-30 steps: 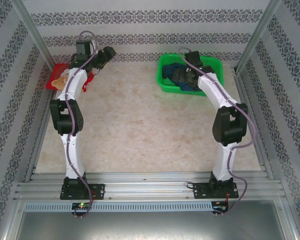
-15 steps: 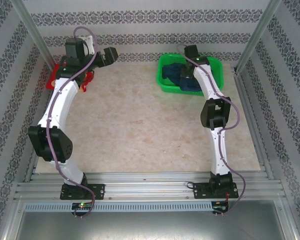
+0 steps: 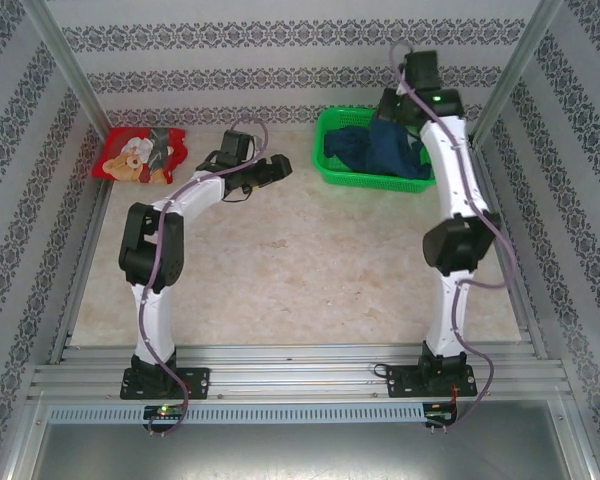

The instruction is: Fold and stack the t-shirts

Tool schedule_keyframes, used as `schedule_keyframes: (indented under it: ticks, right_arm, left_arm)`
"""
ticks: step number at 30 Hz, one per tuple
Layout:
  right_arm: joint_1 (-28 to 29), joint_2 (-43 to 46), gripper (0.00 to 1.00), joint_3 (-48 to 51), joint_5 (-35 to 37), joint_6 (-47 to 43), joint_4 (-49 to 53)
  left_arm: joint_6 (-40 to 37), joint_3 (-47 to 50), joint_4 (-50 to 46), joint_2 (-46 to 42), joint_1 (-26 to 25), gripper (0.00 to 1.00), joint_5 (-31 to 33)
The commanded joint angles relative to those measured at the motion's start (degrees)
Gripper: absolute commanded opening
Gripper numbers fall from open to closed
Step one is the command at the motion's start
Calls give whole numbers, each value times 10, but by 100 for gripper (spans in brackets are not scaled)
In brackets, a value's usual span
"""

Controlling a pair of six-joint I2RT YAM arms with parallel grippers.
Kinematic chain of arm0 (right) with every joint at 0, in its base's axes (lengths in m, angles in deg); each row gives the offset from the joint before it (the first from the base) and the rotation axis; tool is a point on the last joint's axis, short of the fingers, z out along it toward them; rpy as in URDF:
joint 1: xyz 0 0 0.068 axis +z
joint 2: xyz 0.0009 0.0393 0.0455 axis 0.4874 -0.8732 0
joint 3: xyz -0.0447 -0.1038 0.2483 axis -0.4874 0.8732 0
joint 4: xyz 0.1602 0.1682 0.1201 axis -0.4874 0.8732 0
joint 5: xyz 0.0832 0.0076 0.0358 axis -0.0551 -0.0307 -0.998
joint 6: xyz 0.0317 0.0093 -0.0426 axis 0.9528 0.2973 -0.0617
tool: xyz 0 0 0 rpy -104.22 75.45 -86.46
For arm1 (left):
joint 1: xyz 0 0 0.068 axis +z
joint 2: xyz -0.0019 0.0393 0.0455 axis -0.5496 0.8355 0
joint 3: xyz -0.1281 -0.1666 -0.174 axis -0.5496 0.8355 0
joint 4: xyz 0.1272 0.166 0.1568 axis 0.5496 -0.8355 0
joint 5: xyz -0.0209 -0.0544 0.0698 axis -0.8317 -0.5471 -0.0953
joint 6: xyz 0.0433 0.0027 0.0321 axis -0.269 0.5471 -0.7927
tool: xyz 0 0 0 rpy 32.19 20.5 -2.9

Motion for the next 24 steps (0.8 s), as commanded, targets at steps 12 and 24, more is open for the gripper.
schedule_keyframes:
  ticks: [12,24]
  right_arm:
    - [135,145,0,-88,-225,99,3]
    - [194,-6,39,-75,-300,184,10]
  left_arm:
    - [107,81,194,-291,38,100,-61]
    - [-17,311,93,-463,52,100,-69]
